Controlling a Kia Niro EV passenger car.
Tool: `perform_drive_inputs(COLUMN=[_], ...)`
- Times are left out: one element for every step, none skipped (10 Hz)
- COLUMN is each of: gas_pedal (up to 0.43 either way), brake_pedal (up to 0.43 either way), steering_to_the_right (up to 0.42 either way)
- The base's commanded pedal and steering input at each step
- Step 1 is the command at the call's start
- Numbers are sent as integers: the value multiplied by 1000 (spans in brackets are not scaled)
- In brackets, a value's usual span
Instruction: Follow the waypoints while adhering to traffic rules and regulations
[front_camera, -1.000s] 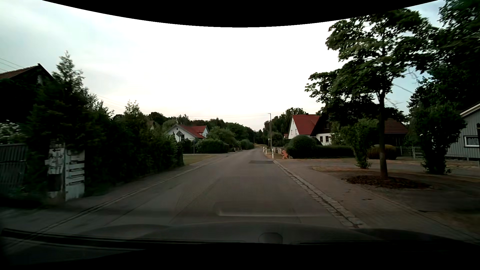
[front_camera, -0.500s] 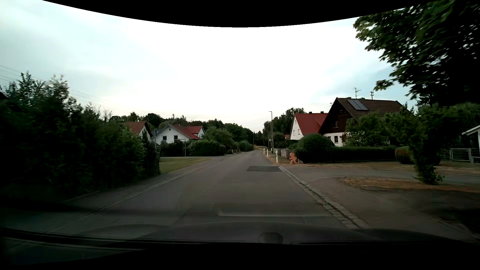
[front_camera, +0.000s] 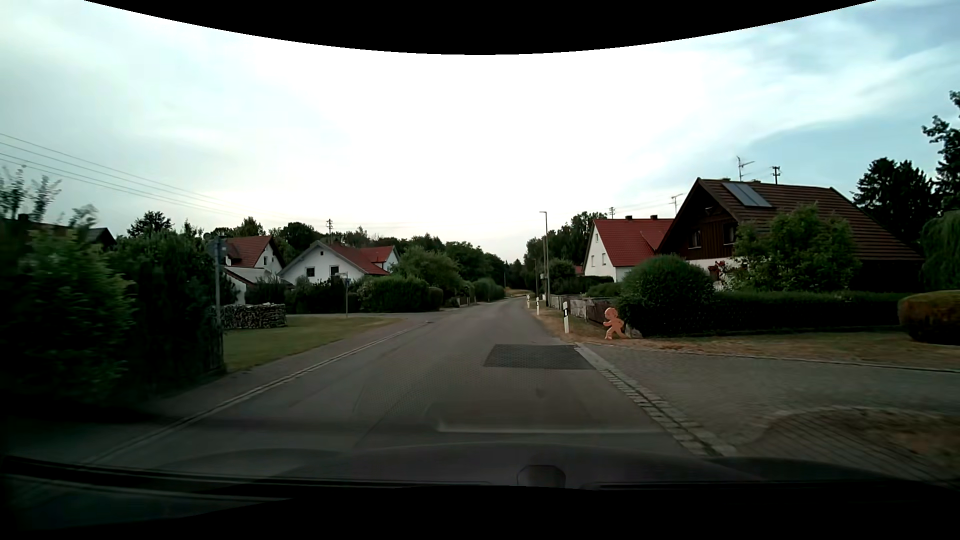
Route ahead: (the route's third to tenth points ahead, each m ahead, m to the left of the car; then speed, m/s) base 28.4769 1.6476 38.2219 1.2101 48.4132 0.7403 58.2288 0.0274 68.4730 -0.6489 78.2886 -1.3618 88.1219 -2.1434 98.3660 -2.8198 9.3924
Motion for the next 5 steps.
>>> perform_drive_inputs(gas_pedal=[87, 87, 87, 87, 87], brake_pedal=[6, 6, 6, 6, 6], steering_to_the_right=[2, 2, 2, 2, 2])
